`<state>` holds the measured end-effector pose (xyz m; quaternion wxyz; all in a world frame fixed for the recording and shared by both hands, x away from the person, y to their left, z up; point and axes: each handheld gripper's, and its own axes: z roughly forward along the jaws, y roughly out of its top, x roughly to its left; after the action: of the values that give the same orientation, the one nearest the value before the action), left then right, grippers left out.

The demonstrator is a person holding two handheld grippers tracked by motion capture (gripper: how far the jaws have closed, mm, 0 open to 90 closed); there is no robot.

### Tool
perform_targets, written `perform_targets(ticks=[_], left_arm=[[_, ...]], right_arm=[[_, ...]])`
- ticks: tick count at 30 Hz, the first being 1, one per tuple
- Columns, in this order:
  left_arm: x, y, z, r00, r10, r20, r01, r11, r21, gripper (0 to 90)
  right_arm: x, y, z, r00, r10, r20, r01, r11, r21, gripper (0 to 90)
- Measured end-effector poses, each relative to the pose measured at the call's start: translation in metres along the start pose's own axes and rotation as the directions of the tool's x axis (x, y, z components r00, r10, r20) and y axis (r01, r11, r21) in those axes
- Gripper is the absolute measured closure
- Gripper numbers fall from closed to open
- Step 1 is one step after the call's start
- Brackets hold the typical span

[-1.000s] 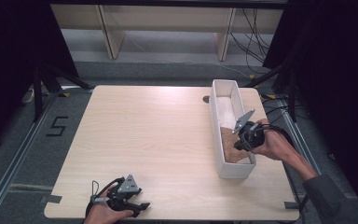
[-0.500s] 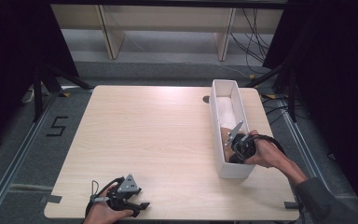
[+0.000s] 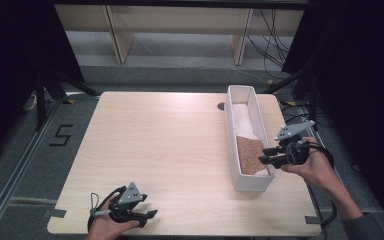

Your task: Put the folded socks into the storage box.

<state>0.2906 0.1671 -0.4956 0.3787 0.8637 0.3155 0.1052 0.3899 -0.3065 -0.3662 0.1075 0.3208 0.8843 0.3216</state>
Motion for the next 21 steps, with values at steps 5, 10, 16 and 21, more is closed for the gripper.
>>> perform_targets(ticks=[5, 10, 16, 21], left_arm=[[0.0, -0.001, -0.002, 0.9997, -0.02, -0.01, 0.02, 0.9997, -0.014, 33.4], [0.004, -0.002, -0.005, 0.9993, -0.021, -0.03, 0.021, 0.9995, -0.025, 31.4], [0.006, -0.005, -0.008, 0.9989, -0.022, -0.041, 0.022, 0.9996, -0.018, 29.9], [0.007, -0.006, -0.01, 0.9982, -0.032, -0.05, 0.03, 0.9991, -0.03, 29.4]], right_arm=[[0.005, -0.012, -0.012, 0.9986, 0.054, 0.003, -0.054, 0.998, -0.016, 52.2], [0.018, -0.025, -0.02, 0.994, 0.106, 0.025, -0.106, 0.994, -0.031, 47.3], [0.033, -0.047, -0.021, 0.9847, 0.168, 0.046, -0.165, 0.984, -0.068, 40.1], [0.041, -0.069, -0.018, 0.9769, 0.195, 0.088, -0.188, 0.979, -0.076, 33.3]])
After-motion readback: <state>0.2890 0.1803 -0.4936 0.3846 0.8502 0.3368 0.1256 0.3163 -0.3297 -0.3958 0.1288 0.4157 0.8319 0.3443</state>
